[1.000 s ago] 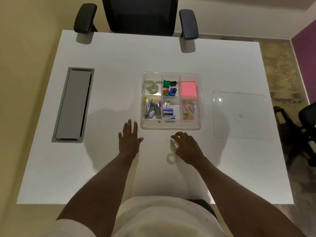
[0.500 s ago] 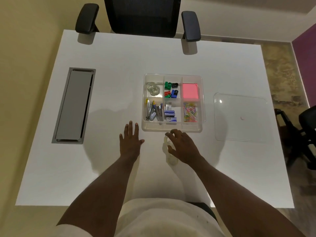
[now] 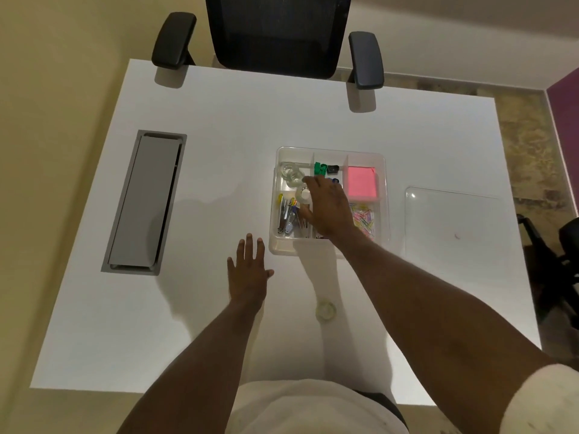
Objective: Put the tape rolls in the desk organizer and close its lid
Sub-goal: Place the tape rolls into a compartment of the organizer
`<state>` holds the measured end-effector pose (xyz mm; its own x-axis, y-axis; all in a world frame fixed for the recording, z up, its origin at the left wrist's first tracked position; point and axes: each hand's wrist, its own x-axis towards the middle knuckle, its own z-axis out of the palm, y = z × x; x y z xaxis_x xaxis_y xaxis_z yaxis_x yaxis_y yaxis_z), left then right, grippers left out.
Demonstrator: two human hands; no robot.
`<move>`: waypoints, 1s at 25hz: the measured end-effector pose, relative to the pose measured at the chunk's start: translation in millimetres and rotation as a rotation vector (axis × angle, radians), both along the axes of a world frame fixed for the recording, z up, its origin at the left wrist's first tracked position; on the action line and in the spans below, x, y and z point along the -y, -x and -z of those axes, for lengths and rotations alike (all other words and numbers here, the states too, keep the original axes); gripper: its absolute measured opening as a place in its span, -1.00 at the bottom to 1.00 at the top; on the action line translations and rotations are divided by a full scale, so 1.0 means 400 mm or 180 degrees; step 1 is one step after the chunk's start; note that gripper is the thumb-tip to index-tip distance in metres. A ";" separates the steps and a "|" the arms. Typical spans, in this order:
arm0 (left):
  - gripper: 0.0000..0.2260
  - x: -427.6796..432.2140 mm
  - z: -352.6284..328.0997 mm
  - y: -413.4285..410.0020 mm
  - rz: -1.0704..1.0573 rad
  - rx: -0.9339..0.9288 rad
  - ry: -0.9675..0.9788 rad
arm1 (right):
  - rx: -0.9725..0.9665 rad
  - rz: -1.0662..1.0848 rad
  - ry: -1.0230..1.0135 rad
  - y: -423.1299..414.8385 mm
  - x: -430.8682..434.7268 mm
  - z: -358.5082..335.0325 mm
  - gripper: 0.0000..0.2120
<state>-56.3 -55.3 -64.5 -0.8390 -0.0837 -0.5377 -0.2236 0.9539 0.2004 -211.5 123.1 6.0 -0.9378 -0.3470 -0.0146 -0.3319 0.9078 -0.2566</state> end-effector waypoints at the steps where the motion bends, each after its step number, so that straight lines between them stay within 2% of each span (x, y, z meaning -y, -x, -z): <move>1: -0.22 0.002 0.004 0.001 -0.0006 0.0000 -0.0006 | 0.0031 0.0042 -0.0079 0.031 0.015 -0.002 -0.50; 4: -0.21 0.010 0.013 0.000 0.0022 -0.0024 0.0004 | 0.0127 0.0250 -0.0252 0.104 0.054 0.003 -0.56; 8: -0.19 0.012 0.022 0.003 0.0041 -0.0027 0.0067 | 0.0391 0.0605 -0.0431 0.175 0.112 0.025 -0.51; 16: -0.19 0.008 0.042 0.014 0.0070 0.0134 0.0180 | 0.0681 0.0644 -0.1067 0.240 0.190 0.089 -0.44; 21: -0.18 0.011 0.049 0.012 0.0074 0.0148 0.0185 | 0.0613 0.0637 -0.1023 0.224 0.177 0.082 -0.46; 25: -0.18 0.011 0.042 0.011 0.0053 0.0123 0.0137 | 0.0431 0.0617 -0.0841 0.190 0.145 0.040 -0.60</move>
